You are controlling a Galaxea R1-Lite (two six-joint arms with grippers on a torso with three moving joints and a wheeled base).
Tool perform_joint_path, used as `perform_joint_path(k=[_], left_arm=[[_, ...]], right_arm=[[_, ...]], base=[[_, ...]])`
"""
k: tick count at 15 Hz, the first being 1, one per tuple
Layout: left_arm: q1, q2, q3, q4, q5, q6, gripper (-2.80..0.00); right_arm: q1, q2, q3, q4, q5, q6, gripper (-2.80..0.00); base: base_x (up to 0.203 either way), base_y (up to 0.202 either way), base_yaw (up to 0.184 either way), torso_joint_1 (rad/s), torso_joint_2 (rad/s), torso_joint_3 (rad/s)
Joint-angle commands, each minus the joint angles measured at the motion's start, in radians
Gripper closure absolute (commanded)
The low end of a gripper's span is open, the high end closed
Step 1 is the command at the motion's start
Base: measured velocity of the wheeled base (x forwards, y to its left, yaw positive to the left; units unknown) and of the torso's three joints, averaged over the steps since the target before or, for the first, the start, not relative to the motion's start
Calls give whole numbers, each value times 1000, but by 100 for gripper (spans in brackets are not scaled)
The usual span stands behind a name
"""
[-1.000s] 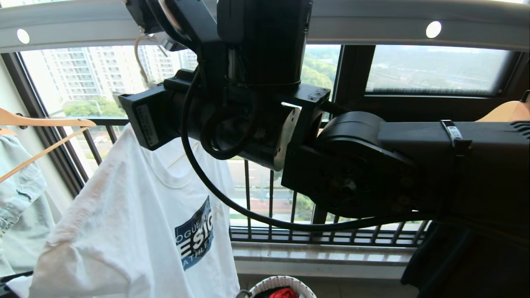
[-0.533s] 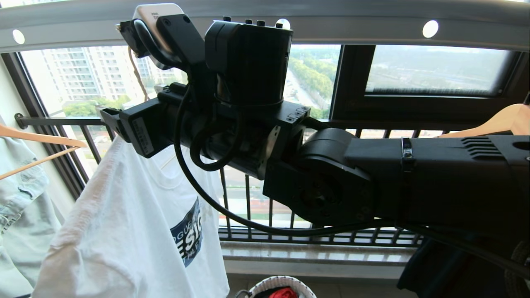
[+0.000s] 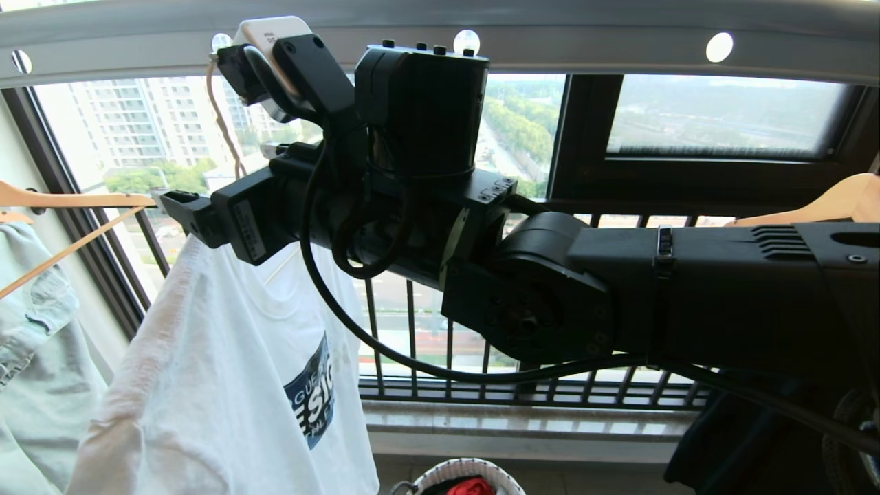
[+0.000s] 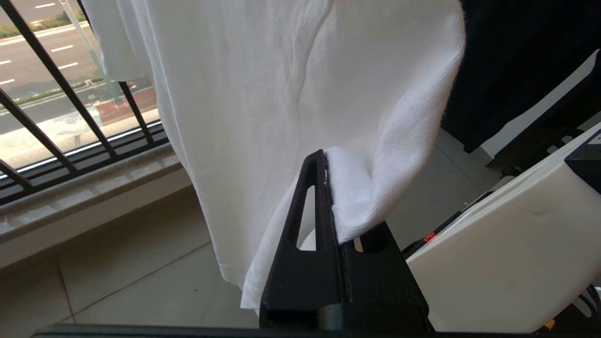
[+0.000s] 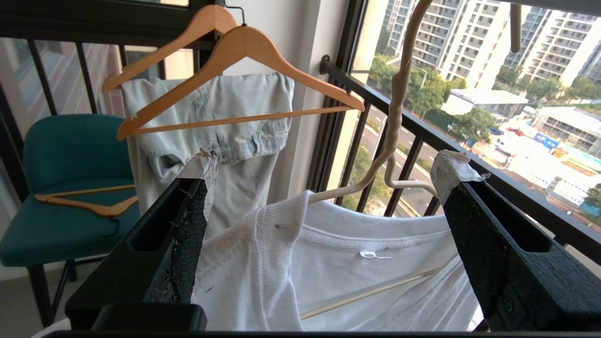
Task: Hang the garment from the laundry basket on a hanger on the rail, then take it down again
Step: Take the clothes off the clothes rack
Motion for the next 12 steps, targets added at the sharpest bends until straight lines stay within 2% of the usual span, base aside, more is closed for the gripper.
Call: perform_joint_path(k=[1, 6, 12], left_arm=[[-8, 1, 1, 0, -3, 2, 0], [-8, 4, 27, -2, -4, 3, 0], [-35, -12, 74, 24, 0, 9, 0]], right_arm=[[-3, 8, 0, -1, -1, -2, -280], [6, 7, 0, 19, -53, -2, -280], [4, 0, -19, 44, -65, -2, -280]], base=[[0, 0, 0, 0, 0, 0], [0, 0, 0, 0, 0, 0], [0, 0, 0, 0, 0, 0]])
